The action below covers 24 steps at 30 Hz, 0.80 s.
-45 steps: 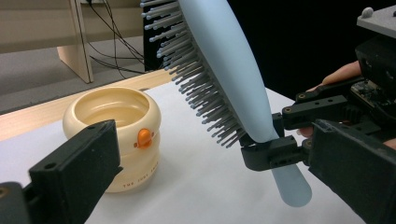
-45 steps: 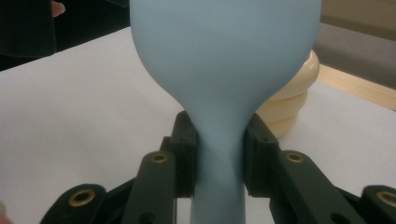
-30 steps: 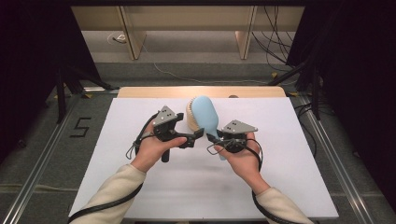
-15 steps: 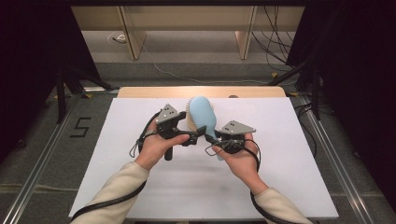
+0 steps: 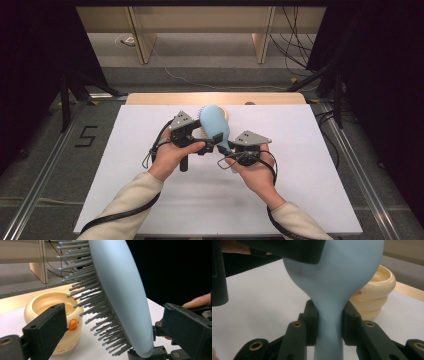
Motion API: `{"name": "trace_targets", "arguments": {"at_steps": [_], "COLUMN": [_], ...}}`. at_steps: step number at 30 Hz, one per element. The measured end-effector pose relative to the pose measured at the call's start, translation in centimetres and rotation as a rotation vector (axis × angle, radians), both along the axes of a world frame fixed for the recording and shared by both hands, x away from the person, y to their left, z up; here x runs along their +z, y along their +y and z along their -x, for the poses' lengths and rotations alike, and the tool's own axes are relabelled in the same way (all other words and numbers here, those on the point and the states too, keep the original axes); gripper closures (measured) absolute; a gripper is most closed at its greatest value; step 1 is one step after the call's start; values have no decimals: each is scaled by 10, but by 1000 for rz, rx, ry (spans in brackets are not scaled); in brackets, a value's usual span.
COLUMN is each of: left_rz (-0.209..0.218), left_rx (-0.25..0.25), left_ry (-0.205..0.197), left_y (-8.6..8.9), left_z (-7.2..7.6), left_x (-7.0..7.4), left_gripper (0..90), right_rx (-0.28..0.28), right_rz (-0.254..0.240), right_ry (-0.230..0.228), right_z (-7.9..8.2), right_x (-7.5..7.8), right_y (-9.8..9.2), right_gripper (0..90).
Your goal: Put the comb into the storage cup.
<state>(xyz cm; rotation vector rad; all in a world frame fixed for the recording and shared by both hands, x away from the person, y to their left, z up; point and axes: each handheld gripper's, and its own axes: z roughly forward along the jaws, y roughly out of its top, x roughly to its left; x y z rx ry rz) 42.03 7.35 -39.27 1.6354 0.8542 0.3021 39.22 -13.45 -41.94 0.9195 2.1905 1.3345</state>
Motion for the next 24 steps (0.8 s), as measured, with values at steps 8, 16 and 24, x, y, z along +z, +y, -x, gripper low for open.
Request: {"name": "trace_targets", "arguments": {"at_steps": [8,16,24], "left_rz": [13,27,40], "left_rx": [7,13,8], "left_ry": [-1,11,22], "left_y": [0,1,-3], "left_z": [0,-2,-3], "left_x": [2,0,-4], "left_gripper": [78,107,151], "right_rx": [2,-3,-6], "right_rz": [-1,1,2], "right_ry": [-3,0,-7], "right_z": [1,1,1], "right_x": [0,-2,-3], "right_y": [1,2,4], "right_gripper": [704,704,704]}}
